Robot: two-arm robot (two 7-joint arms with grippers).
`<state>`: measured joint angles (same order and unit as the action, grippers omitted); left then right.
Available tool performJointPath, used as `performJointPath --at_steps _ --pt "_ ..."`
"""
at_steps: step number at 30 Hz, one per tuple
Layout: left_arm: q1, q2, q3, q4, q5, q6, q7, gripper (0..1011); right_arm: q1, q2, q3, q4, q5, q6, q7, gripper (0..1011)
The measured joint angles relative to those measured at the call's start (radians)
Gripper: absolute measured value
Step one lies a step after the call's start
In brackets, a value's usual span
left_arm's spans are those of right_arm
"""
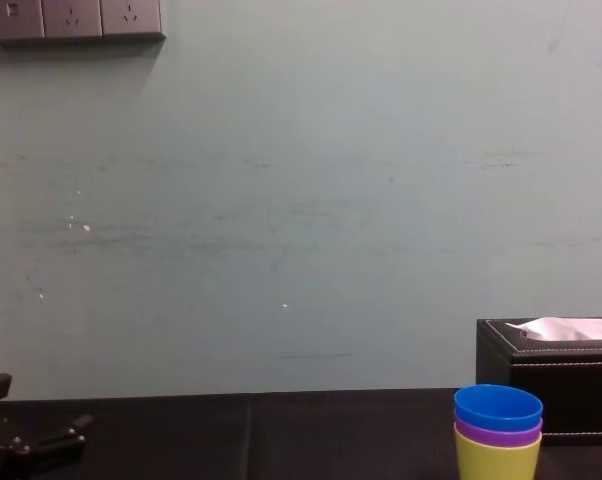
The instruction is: Stack the three plastic cups sequentially using one hand.
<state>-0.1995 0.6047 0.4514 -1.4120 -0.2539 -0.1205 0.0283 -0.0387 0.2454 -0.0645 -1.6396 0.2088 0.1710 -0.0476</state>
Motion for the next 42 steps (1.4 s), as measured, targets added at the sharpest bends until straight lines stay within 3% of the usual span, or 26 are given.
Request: performJointPath --at_steps 42 --pt "0.000 0.000 0.000 0.000 0.000 0.000 0.000 1000 0.000 0.000 0.000 0.000 0.000 0.000 0.000 1004"
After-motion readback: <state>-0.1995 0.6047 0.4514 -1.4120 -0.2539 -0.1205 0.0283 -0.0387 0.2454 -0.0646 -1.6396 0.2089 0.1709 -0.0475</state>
